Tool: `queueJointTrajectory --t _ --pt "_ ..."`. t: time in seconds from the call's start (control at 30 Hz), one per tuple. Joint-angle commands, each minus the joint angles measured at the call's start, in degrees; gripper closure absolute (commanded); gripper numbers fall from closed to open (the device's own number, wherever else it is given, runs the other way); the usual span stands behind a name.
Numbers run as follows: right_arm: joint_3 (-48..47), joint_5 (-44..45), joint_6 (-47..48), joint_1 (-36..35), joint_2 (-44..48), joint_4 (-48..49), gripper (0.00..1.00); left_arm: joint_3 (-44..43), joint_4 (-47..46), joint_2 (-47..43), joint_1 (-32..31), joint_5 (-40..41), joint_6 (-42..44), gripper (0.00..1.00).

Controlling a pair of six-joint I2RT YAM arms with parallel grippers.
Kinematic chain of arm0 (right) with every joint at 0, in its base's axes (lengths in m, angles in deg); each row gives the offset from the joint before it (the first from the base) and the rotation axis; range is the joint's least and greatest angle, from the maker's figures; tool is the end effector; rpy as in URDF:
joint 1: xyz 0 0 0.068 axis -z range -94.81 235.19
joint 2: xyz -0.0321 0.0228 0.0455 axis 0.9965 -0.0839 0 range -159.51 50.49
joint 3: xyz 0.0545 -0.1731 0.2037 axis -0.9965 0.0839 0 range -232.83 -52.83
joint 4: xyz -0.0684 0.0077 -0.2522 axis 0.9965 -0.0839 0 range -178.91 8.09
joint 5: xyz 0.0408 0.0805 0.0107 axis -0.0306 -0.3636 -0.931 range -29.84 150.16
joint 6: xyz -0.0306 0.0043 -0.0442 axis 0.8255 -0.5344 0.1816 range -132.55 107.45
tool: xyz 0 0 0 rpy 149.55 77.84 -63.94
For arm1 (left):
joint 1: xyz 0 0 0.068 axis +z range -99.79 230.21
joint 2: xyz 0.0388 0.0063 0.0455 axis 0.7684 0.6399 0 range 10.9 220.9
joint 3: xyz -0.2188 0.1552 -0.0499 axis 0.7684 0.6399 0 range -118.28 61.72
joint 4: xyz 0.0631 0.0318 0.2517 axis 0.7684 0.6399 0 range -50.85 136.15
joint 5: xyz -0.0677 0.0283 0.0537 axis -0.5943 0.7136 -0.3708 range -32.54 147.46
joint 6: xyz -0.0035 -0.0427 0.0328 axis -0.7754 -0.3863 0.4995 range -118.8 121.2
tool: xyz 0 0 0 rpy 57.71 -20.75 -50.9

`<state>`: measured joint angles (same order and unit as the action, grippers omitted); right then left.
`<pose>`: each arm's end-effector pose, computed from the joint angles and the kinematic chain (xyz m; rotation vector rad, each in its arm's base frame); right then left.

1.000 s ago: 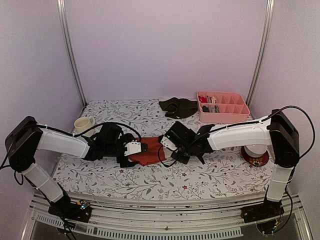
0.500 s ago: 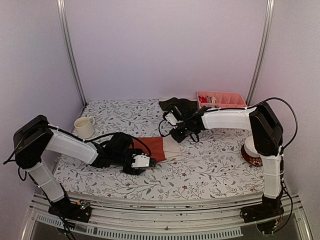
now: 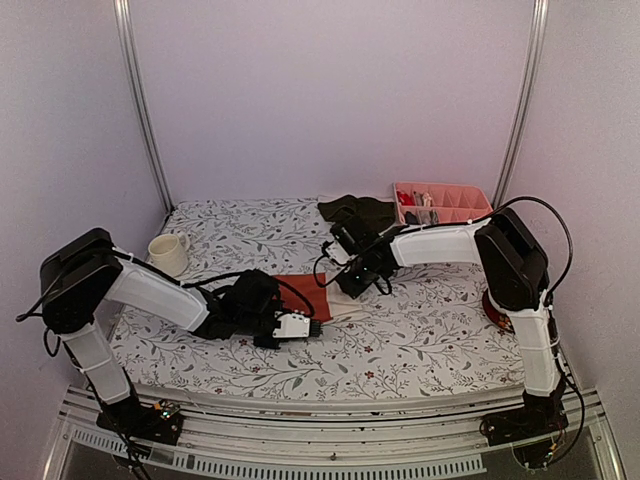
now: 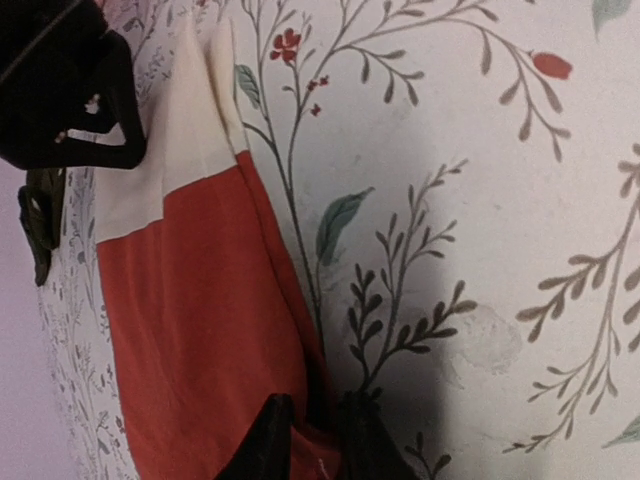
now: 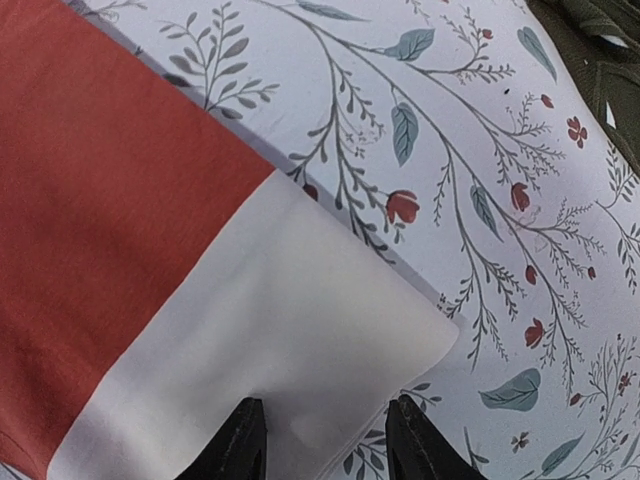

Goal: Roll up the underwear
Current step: Smooth out the underwear at the center of the board.

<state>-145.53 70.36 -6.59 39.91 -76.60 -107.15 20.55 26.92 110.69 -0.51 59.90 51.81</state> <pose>0.3355 0.3297 0.1411 -1.0609 2.3574 0.0188 0.2032 -0.2462 0.1164 1.8281 1.5242 0.0497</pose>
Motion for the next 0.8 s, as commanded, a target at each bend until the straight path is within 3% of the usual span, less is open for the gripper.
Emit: queueJointTrajectory --t 0.0,0.1,0.4,0.63,0.77 --pt "-1.79 1.86 -0.60 0.65 -2.94 0.54 0.58 0.36 4.76 2.27 -0.69 2.92 0.56 0.86" --pt "-1.81 3.04 -0.73 0.87 -3.19 0.54 0.57 0.60 5.35 2.30 -0.64 3.45 0.68 1.00" --pt "-2.03 7.78 -1.97 1.72 -2.85 0.54 0.57 3.02 8.54 -1.49 -0.66 1.79 1.89 1.00" --pt "-2.09 5.76 -1.87 1.68 -1.83 -0.15 0.55 3.72 8.98 -2.70 -0.67 0.70 2.21 0.99" --pt "0.90 5.24 -0.35 0.62 3.23 -0.13 0.51 4.15 8.85 -3.34 -0.66 0.25 2.11 0.98"
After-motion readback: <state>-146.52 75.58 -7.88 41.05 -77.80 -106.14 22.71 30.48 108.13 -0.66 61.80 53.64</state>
